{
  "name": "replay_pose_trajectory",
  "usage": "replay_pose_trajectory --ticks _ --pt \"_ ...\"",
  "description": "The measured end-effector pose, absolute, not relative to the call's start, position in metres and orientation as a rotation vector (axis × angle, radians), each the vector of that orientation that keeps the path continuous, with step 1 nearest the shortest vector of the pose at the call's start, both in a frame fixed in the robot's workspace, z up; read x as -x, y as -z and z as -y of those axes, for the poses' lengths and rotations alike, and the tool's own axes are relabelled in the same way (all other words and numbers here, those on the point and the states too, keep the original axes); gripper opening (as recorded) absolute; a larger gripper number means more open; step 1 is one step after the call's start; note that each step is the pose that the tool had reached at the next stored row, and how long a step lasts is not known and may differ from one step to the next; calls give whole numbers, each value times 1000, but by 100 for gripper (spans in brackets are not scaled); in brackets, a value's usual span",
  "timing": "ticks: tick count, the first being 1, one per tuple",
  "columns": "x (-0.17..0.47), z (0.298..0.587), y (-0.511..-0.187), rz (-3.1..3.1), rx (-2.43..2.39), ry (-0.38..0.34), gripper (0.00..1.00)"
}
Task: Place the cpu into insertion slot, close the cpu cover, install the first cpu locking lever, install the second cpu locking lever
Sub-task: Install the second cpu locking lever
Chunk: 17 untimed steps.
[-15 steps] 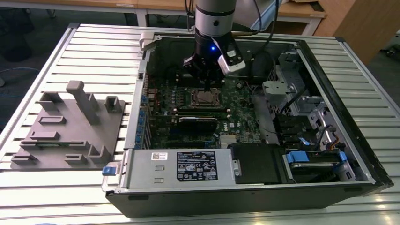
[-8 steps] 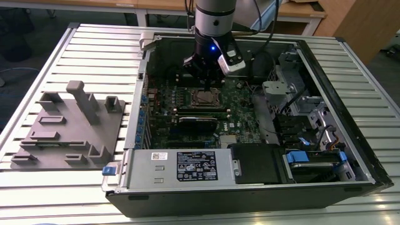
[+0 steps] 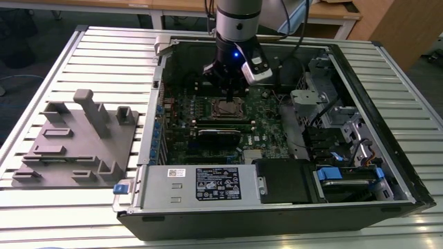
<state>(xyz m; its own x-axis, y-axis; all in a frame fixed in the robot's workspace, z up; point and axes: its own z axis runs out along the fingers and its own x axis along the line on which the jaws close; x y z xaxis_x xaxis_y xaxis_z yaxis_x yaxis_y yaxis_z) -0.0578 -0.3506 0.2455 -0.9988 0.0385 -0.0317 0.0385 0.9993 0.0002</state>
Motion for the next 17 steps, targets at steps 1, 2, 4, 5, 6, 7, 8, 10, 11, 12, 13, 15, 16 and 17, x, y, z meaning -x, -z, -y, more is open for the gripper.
replay_pose_trajectory --ticks 1,2,4,5,6,7,8,10,11,12,13,15,16,17 --pt "58 351 -246 -3109 -60 1 11" --pt "58 352 -245 -3109 -60 1 11" --pt "58 354 -245 -3109 -60 1 11" --pt "58 355 -245 -3109 -60 1 11" --pt "58 355 -245 -3109 -60 1 11" --pt "58 356 -245 -3109 -60 1 11" --pt "58 356 -245 -3109 -60 0 11" --pt "58 357 -245 -3109 -60 1 11" --pt "58 358 -245 -3109 -60 1 11" --pt "58 359 -245 -3109 -60 1 11" --pt "58 359 -245 -3109 -60 1 11" --pt "58 361 -245 -3109 -60 1 11" --pt "58 361 -245 -3109 -60 1 11" --pt "58 362 -245 -3109 -60 1 11"
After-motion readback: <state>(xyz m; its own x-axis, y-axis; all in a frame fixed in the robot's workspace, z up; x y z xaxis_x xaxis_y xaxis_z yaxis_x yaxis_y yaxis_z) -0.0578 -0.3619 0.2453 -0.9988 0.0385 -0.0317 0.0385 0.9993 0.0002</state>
